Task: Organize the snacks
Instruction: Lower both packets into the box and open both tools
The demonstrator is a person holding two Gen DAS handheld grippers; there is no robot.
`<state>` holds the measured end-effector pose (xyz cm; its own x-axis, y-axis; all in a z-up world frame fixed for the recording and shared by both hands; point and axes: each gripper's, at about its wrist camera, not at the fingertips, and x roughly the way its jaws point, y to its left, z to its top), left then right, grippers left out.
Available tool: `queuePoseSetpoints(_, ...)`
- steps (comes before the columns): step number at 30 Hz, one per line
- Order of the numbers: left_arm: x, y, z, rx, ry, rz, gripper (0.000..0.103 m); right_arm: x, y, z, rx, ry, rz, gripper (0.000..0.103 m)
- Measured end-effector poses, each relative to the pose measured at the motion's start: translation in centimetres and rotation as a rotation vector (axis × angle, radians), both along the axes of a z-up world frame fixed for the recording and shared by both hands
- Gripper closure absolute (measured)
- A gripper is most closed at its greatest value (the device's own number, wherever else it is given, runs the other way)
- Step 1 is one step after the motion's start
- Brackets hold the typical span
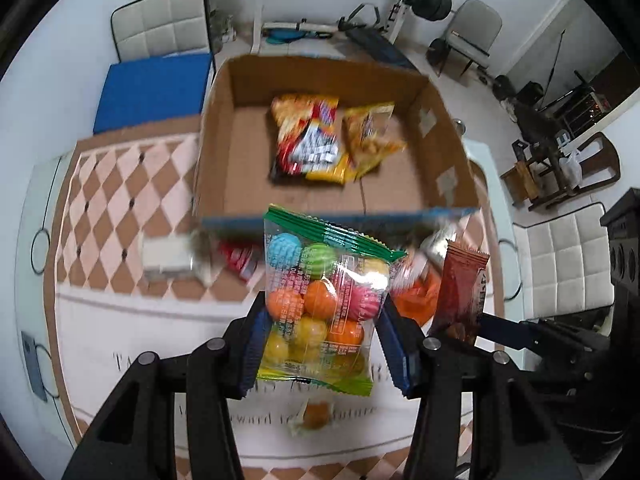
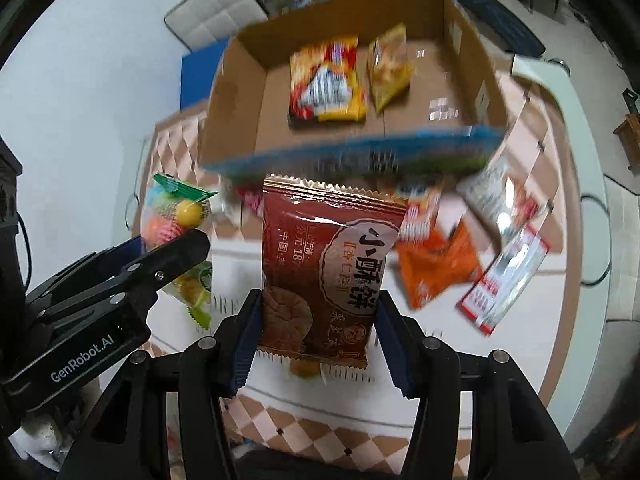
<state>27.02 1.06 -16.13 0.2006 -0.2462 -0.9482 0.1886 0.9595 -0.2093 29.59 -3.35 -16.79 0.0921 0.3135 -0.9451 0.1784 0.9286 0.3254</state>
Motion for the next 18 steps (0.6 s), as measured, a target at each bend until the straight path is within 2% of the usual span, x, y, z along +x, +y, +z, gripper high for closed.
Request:
queuePoseSetpoints(4,3.7,-0.9,0.4,-0.007,-0.007,0.009,0.054,2.7,-1.1,-0.1,-0.024,-0.034,-0.036,0.045)
queuePoseSetpoints(8,7.7,-1.9,-0.8,0.004,0.017,0.015,0.054,5.8,-2.5,-1.5,-0.054,-0.070,-0.070,0.045)
queuePoseSetpoints(12,11.1,-2.7,-3.1,0.019,0.073,0.026,0.054,8.6,-3.3,-3.3,-0.081,-0.098,-0.093,0.045)
queuePoseSetpoints(18,14.5,-3.4,-7.3,0.042,0.167,0.046,0.054,12.4,-3.9,-6.6,-0.119,-0.068,-0.090,0.045)
